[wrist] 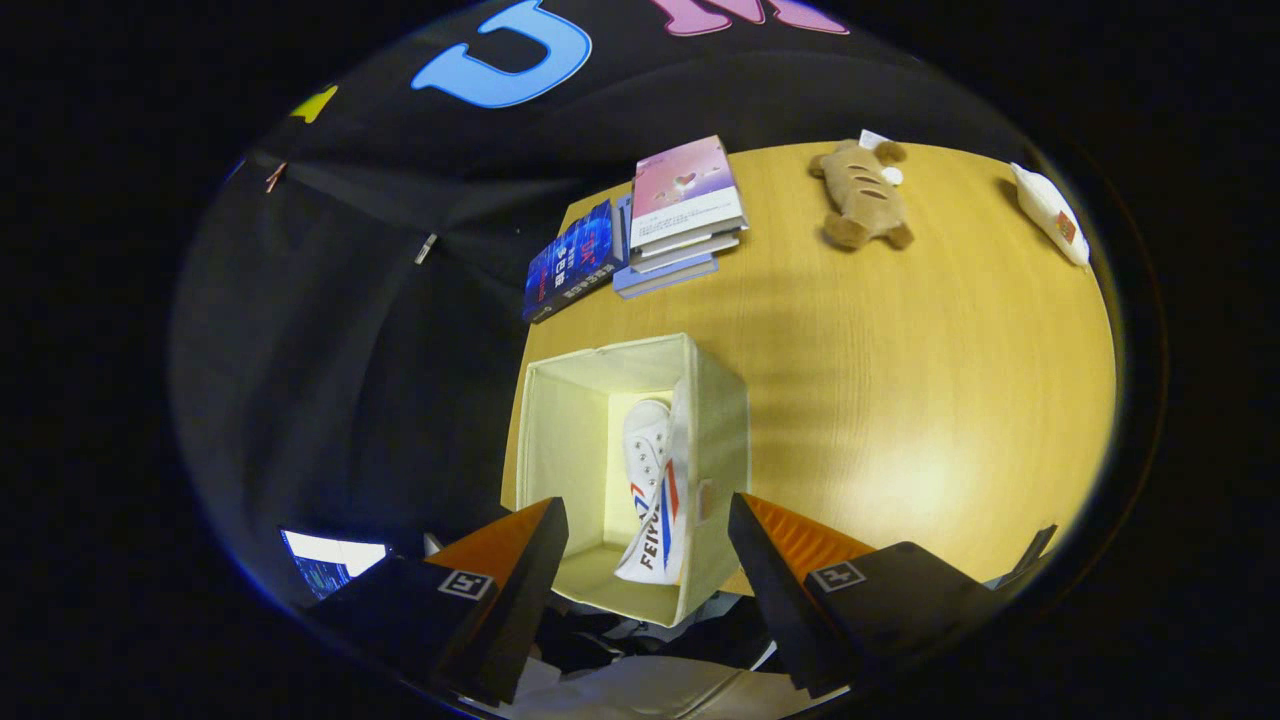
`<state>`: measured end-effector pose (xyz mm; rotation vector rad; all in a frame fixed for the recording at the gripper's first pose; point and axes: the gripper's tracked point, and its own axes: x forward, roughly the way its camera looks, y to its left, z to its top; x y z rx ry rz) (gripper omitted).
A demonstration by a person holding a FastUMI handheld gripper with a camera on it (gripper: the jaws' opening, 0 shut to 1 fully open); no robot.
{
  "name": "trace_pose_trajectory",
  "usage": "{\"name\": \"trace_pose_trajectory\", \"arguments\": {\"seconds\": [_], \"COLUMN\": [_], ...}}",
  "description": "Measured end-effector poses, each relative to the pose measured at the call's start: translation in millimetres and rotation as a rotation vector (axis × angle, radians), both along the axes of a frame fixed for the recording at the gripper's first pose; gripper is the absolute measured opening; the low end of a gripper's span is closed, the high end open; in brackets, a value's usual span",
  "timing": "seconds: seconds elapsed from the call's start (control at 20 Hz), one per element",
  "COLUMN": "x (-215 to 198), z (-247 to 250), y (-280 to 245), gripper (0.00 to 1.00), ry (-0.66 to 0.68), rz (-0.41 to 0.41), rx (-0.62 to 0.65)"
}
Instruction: Open the storage box then place both shoes into the box .Put the left shoe in first, then the right shoe, with the right side of both shoes facing outward in a uniform manner.
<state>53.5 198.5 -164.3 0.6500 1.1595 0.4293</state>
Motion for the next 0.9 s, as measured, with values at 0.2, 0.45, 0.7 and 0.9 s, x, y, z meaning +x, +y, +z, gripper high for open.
{"name": "trace_pose_trajectory", "arguments": {"seconds": [0.2,0.45,0.7,0.9], "x": [-5.2,-8.8,-18.2,-21.6], "z": [2.0,6.1,12.6,24.0], "y": [-46.2,-105.9,-146.9,-168.4], "gripper": [0.98,0.99,0.99,0.99], "ry": [-0.117,-0.266,-0.414,-0.497], "rz": [-0.087,-0.217,-0.269,-0.304], "rx": [-0.102,-0.26,-0.414,-0.471]}}
